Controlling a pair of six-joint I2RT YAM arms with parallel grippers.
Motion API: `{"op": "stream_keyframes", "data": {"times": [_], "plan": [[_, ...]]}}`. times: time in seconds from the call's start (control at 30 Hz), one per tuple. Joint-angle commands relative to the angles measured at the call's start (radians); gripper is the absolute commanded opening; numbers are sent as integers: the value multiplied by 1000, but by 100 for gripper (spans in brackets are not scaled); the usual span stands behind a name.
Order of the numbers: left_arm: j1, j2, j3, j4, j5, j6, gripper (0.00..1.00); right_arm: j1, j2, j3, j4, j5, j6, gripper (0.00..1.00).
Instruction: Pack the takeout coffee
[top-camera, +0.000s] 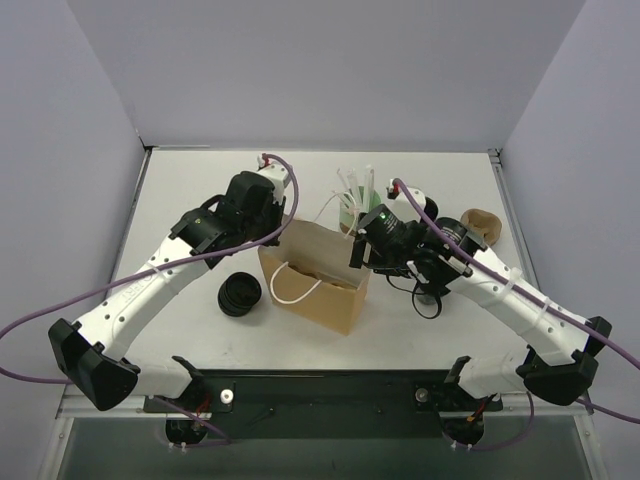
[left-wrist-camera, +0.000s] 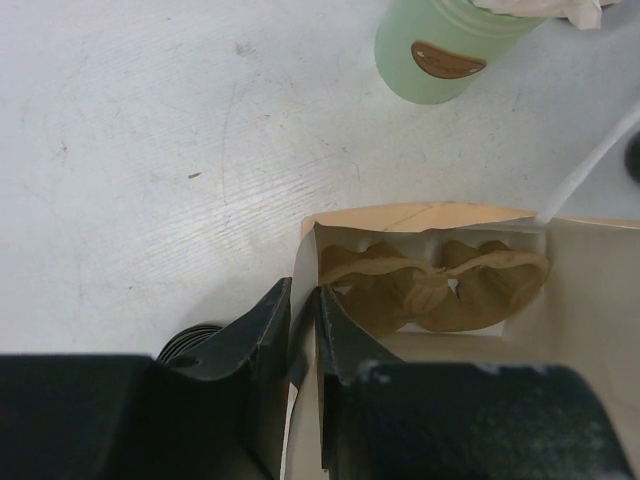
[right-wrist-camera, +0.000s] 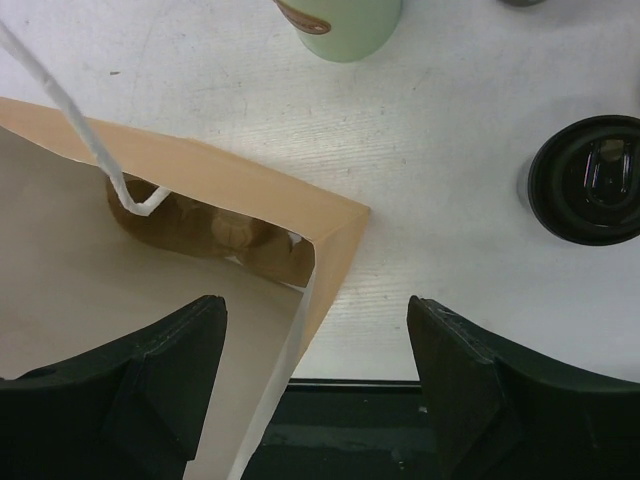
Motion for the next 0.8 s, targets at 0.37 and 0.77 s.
{"op": "stream_keyframes", "data": {"times": [0.37,0.77], "plan": [[-8,12,134,-71,-151,53,26,7,47,21,-57,81,-4,55],[-2,29,144,-82,-76,66,31,7,107,72,-39,94,-44,51]]}}
